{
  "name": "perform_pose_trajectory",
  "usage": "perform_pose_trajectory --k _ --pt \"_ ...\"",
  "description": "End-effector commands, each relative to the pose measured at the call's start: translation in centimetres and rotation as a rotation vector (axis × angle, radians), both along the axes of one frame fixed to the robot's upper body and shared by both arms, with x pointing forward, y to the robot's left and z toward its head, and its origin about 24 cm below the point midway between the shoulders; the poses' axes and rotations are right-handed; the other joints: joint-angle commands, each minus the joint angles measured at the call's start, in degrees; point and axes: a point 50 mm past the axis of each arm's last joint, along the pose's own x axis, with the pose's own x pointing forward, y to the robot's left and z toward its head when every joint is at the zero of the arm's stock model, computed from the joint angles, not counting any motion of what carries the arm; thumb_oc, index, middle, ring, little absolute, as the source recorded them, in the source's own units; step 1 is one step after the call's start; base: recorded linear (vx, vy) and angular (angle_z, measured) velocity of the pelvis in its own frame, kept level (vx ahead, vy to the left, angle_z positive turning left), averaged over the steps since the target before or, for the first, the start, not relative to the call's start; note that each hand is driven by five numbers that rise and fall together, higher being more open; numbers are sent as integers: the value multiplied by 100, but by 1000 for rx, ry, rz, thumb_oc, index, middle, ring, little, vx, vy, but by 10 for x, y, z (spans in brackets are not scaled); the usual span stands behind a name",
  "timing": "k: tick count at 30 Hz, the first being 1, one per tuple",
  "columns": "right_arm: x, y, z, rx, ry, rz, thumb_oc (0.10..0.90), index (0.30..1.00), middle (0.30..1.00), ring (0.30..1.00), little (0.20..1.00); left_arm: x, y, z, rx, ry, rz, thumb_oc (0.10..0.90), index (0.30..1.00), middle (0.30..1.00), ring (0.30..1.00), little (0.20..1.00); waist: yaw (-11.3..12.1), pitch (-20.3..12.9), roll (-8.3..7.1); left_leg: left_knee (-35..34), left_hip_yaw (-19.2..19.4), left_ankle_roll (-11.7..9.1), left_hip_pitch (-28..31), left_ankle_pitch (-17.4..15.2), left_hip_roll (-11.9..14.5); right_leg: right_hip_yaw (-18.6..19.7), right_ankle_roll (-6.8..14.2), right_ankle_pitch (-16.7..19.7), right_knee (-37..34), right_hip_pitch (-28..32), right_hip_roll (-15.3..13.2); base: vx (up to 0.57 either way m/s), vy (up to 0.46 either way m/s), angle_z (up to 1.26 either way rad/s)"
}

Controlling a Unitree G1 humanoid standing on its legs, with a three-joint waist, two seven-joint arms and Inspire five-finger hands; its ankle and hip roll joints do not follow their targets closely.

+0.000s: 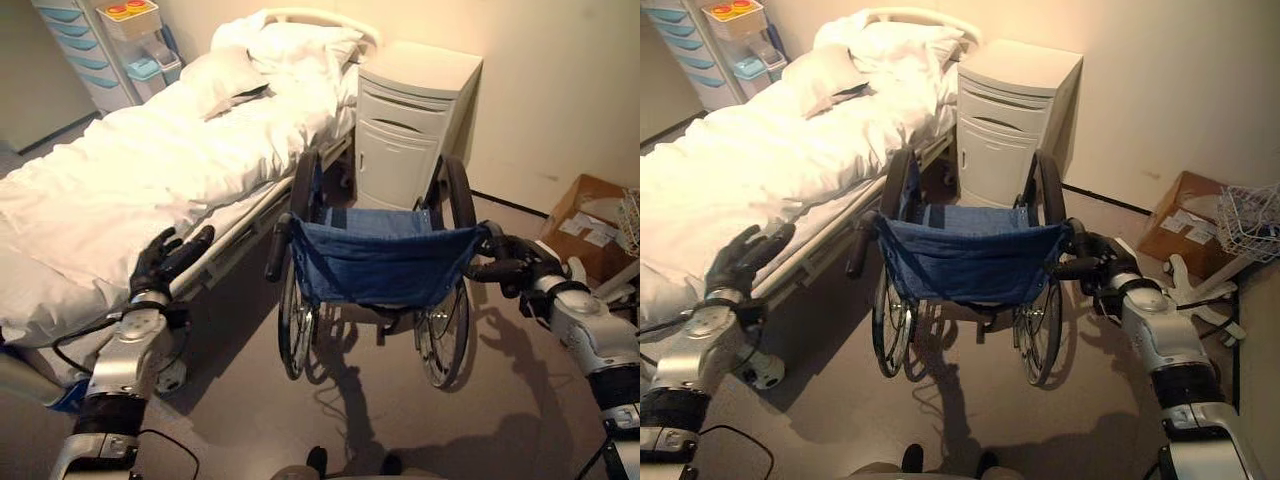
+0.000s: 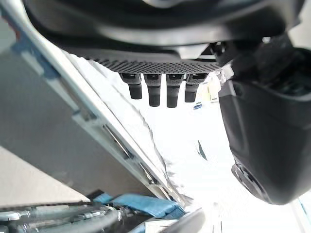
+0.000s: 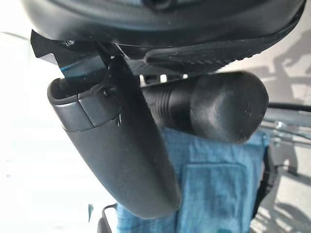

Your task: Push the wheelchair next to the bed

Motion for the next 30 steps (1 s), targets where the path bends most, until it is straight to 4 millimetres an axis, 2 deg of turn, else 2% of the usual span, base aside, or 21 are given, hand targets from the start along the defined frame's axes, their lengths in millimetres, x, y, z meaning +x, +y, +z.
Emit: perform_pose_trajectory --k 1,5,10,14,18,30 --pt "12 -4 89 -134 -327 59 800 900 900 900 900 4 17 69 168 -218 -29 800 900 900 900 900 185 -529 -211 74 672 3 379 -460 -326 502 122 34 8 161 38 -7 -3 8" --pt "0 -28 113 -349 -337 -9 800 900 900 900 900 -5 33 84 212 -240 1 800 900 900 900 900 150 -549 -227 69 737 -10 383 -456 -296 543 135 31 7 154 54 -16 -9 10" --pt "-6 -34 129 -459 -367 -47 800 900 900 900 900 -9 38 83 207 -236 22 800 900 900 900 900 126 -560 -243 64 768 -8 386 -462 -284 598 141 23 7 150 71 -16 -8 6" --pt "-9 -42 128 -506 -325 -92 800 900 900 900 900 -10 38 76 202 -219 25 800 900 900 900 900 90 -583 -266 60 788 -13 393 -467 -273 653 149 23 7 143 83 0 0 0" --pt "-11 -47 130 -560 -286 -120 800 900 900 900 900 -9 39 77 199 -218 27 800 900 900 900 900 70 -597 -276 60 817 -21 390 -466 -264 691 155 29 7 132 95 0 0 0" --pt "-16 -54 152 -804 -282 -173 800 900 900 900 900 -5 37 78 189 -214 27 800 900 900 900 900 13 -584 -304 60 856 -23 370 -460 -256 788 169 45 7 96 116 0 0 0"
